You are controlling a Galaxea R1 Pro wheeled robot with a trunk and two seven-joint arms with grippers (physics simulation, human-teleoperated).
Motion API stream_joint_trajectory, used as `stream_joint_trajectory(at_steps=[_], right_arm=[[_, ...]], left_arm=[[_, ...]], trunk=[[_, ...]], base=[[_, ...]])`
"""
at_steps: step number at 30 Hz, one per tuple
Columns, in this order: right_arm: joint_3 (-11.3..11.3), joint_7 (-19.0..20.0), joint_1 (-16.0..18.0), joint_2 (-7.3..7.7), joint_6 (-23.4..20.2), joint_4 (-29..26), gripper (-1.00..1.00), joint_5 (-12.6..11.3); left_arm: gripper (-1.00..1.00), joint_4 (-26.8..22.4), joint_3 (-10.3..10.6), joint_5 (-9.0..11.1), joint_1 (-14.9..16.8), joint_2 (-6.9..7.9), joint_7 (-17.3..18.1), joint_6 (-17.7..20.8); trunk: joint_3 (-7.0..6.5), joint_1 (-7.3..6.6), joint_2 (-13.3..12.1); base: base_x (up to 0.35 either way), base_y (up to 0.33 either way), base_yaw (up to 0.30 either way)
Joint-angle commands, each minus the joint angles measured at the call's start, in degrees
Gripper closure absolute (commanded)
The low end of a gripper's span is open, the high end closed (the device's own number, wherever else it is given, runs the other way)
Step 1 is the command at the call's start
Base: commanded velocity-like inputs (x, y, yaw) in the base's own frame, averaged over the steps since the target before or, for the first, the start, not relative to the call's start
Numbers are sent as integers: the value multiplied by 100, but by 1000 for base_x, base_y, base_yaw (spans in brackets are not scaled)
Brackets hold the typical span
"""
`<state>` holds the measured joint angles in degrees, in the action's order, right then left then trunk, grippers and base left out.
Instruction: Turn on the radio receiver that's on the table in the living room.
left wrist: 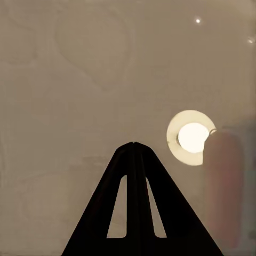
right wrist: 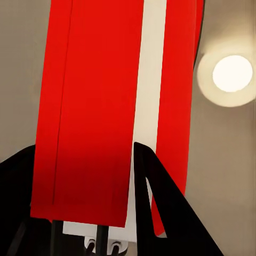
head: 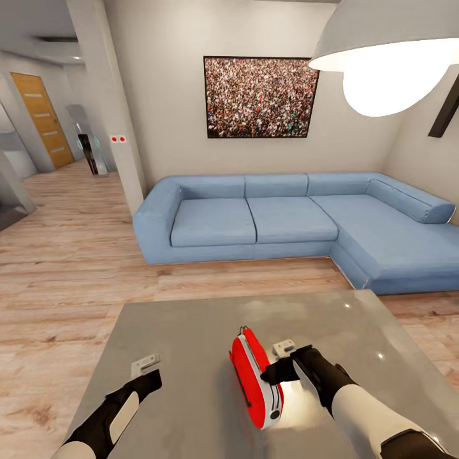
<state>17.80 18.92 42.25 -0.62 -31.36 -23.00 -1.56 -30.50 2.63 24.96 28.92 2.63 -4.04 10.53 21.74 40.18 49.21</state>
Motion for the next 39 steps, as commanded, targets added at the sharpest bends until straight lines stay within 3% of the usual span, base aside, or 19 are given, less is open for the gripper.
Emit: stream_joint_trajectory(at_steps=[1, 10, 26, 39], right_arm=[[-4, 0, 2, 0, -3, -3, 100, -32], [-4, -17, 2, -1, 10, -3, 100, -50], [-4, -35, 2, -17, 603, 63, 100, -96], [-4, -29, 2, -17, 628, 76, 100, -107]], left_arm=[[100, 0, 0, 0, 0, 0, 0, 0], [100, 0, 0, -1, 0, -7, -8, -8], [100, 0, 0, -15, 0, -10, -14, -23], [100, 0, 9, -17, 0, -9, -18, -41]], trunk=[[0, 0, 0], [0, 0, 0], [0, 0, 0], [0, 0, 0]], base=[[0, 0, 0], [0, 0, 0], [0, 0, 0], [0, 0, 0]])
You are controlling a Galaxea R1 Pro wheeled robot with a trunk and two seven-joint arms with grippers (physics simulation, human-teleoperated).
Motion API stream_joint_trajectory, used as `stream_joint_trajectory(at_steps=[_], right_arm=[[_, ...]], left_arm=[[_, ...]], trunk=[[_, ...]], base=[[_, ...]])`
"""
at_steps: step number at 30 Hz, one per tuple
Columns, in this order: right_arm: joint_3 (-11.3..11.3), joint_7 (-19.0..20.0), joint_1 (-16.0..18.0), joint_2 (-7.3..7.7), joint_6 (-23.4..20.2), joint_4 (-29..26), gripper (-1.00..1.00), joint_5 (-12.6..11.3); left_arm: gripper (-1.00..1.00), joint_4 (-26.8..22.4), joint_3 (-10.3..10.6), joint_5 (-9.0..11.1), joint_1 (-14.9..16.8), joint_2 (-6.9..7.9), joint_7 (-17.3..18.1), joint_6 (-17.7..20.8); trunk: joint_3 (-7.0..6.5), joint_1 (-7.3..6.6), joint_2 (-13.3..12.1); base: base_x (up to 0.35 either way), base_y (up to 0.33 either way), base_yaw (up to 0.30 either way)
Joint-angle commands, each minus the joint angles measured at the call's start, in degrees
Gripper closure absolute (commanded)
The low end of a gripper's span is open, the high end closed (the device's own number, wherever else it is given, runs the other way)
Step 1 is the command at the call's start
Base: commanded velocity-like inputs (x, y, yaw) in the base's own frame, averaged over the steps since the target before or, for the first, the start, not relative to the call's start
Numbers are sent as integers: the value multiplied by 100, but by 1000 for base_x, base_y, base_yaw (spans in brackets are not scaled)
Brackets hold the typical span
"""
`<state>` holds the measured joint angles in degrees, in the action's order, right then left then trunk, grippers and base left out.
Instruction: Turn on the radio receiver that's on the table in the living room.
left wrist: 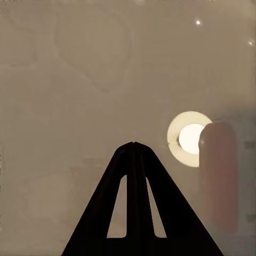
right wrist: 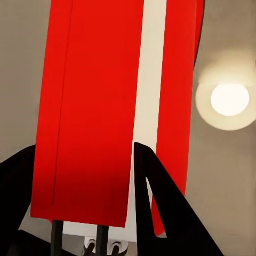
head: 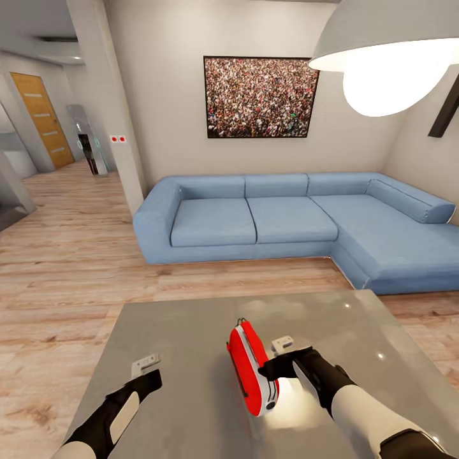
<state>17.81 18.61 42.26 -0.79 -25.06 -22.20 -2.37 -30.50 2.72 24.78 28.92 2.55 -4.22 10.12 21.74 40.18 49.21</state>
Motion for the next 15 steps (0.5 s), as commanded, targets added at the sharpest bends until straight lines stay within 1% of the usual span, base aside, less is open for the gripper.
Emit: stream_joint_trajectory(at_steps=[1, 11, 15], right_arm=[[-5, 2, 1, 0, -5, -3, 100, -27], [-5, 0, 1, 0, -8, -3, 100, -27], [-5, 2, 1, 0, -8, -3, 100, -27]], left_arm=[[100, 0, 0, 0, 0, 0, 0, -1], [100, 0, 0, 0, -1, -2, 0, -1], [100, 0, 0, 0, -1, -8, 0, -3]], trunk=[[0, 0, 0], [0, 0, 0], [71, 88, 161]], base=[[0, 0, 0], [0, 0, 0], [0, 0, 0]])
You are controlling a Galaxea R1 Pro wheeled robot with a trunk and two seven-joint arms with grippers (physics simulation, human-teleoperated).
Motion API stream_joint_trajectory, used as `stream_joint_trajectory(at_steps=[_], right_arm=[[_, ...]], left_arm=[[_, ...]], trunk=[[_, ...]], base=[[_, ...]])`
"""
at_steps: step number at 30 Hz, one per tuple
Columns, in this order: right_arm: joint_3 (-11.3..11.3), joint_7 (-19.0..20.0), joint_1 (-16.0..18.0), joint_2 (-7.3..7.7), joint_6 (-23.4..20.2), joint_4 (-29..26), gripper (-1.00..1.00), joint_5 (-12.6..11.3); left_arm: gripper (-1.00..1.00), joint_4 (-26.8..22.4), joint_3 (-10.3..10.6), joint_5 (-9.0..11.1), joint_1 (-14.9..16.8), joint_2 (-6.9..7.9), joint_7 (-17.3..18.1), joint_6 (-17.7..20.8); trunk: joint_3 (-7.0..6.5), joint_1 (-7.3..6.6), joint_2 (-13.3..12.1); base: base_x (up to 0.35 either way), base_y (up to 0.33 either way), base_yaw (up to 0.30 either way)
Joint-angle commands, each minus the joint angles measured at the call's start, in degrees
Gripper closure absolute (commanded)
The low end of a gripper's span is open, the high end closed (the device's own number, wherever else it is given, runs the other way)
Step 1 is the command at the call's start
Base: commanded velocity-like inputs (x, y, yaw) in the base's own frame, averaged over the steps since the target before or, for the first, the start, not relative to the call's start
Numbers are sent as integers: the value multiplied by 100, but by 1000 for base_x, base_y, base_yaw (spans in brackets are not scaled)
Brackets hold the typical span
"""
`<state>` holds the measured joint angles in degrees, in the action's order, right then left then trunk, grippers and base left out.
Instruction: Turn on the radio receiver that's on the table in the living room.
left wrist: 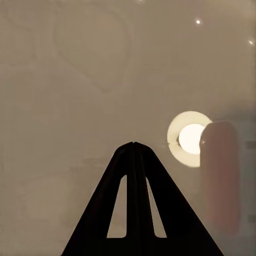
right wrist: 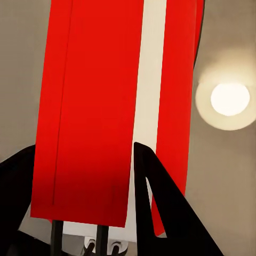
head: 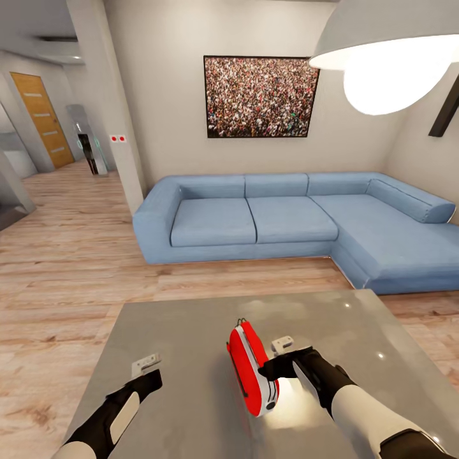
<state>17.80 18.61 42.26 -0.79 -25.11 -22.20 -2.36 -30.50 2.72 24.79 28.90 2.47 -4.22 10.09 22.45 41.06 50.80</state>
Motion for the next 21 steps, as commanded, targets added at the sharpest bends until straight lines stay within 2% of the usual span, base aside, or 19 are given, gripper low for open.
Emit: stream_joint_trajectory(at_steps=[1, 8, 17, 21], right_arm=[[-5, 2, 1, -1, -3, -3, 100, -27], [-5, 0, 1, -1, -3, -3, 100, -27], [-5, 2, 1, -1, -3, 2, 100, -27], [-5, 2, 1, -1, -3, 5, 100, -27]], left_arm=[[100, 0, 0, 0, 0, 0, 0, -2], [100, 0, 0, 0, 0, -1, 0, -2], [100, 0, 0, 7, 1, -1, 7, 9], [100, 0, 0, 9, 1, -8, 9, 5]], trunk=[[18, 22, 42], [144, 176, 323], [144, 176, 323], [216, 264, 483]], base=[[0, 0, 0], [0, 0, 0], [0, 0, 0], [0, 0, 0]])
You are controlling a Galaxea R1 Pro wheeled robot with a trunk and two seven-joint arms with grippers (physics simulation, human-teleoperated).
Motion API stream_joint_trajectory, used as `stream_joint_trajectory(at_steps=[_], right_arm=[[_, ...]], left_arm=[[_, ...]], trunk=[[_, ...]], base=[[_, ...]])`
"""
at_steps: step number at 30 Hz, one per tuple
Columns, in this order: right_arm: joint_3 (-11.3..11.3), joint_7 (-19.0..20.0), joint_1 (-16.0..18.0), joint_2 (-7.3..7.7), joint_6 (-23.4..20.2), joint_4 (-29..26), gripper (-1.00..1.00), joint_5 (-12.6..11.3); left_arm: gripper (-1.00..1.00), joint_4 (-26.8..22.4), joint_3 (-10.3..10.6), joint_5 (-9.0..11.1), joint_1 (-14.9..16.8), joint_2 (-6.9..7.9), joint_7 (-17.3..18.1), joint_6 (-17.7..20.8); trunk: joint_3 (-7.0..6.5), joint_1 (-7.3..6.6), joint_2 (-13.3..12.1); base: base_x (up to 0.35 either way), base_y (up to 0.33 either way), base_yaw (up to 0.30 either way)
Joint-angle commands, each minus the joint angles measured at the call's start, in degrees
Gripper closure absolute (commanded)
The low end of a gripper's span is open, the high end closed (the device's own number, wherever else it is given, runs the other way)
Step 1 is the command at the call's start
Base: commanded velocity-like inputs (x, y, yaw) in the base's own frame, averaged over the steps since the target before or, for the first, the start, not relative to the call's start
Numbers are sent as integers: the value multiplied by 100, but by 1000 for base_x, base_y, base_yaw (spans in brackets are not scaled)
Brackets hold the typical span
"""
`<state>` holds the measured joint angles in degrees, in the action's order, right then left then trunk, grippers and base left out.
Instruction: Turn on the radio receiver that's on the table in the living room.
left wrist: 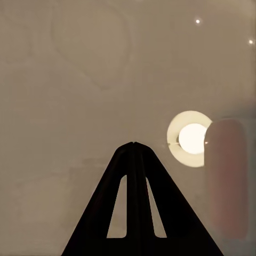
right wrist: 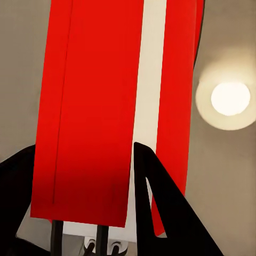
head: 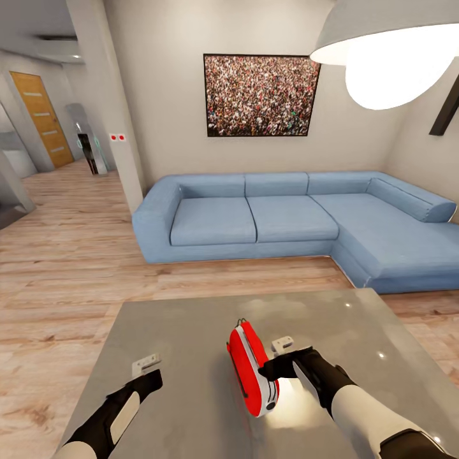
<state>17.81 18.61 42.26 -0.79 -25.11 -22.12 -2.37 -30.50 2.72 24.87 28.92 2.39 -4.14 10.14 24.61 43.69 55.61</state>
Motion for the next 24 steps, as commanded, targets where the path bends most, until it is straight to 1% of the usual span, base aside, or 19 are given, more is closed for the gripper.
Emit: stream_joint_trajectory(at_steps=[1, 8, 16, 24], right_arm=[[-5, 2, 1, -1, -3, -3, 100, -27], [-5, 2, 1, -1, -4, -3, 100, -27], [-5, -4, 1, -1, -11, -3, 100, -27], [-5, -3, 1, -1, -12, -3, 100, -27]], left_arm=[[100, 0, 0, -2, 0, 1, 0, -2], [100, 0, 0, -5, 0, 2, 0, -4], [100, 1, 0, -5, 0, -1, 0, -4], [100, 0, 0, -8, 0, -2, 0, -4]], trunk=[[18, 22, 42], [144, 176, 323], [144, 176, 323], [287, 352, 644]], base=[[0, 0, 0], [0, 0, 0], [0, 0, 0], [0, 0, 0]])
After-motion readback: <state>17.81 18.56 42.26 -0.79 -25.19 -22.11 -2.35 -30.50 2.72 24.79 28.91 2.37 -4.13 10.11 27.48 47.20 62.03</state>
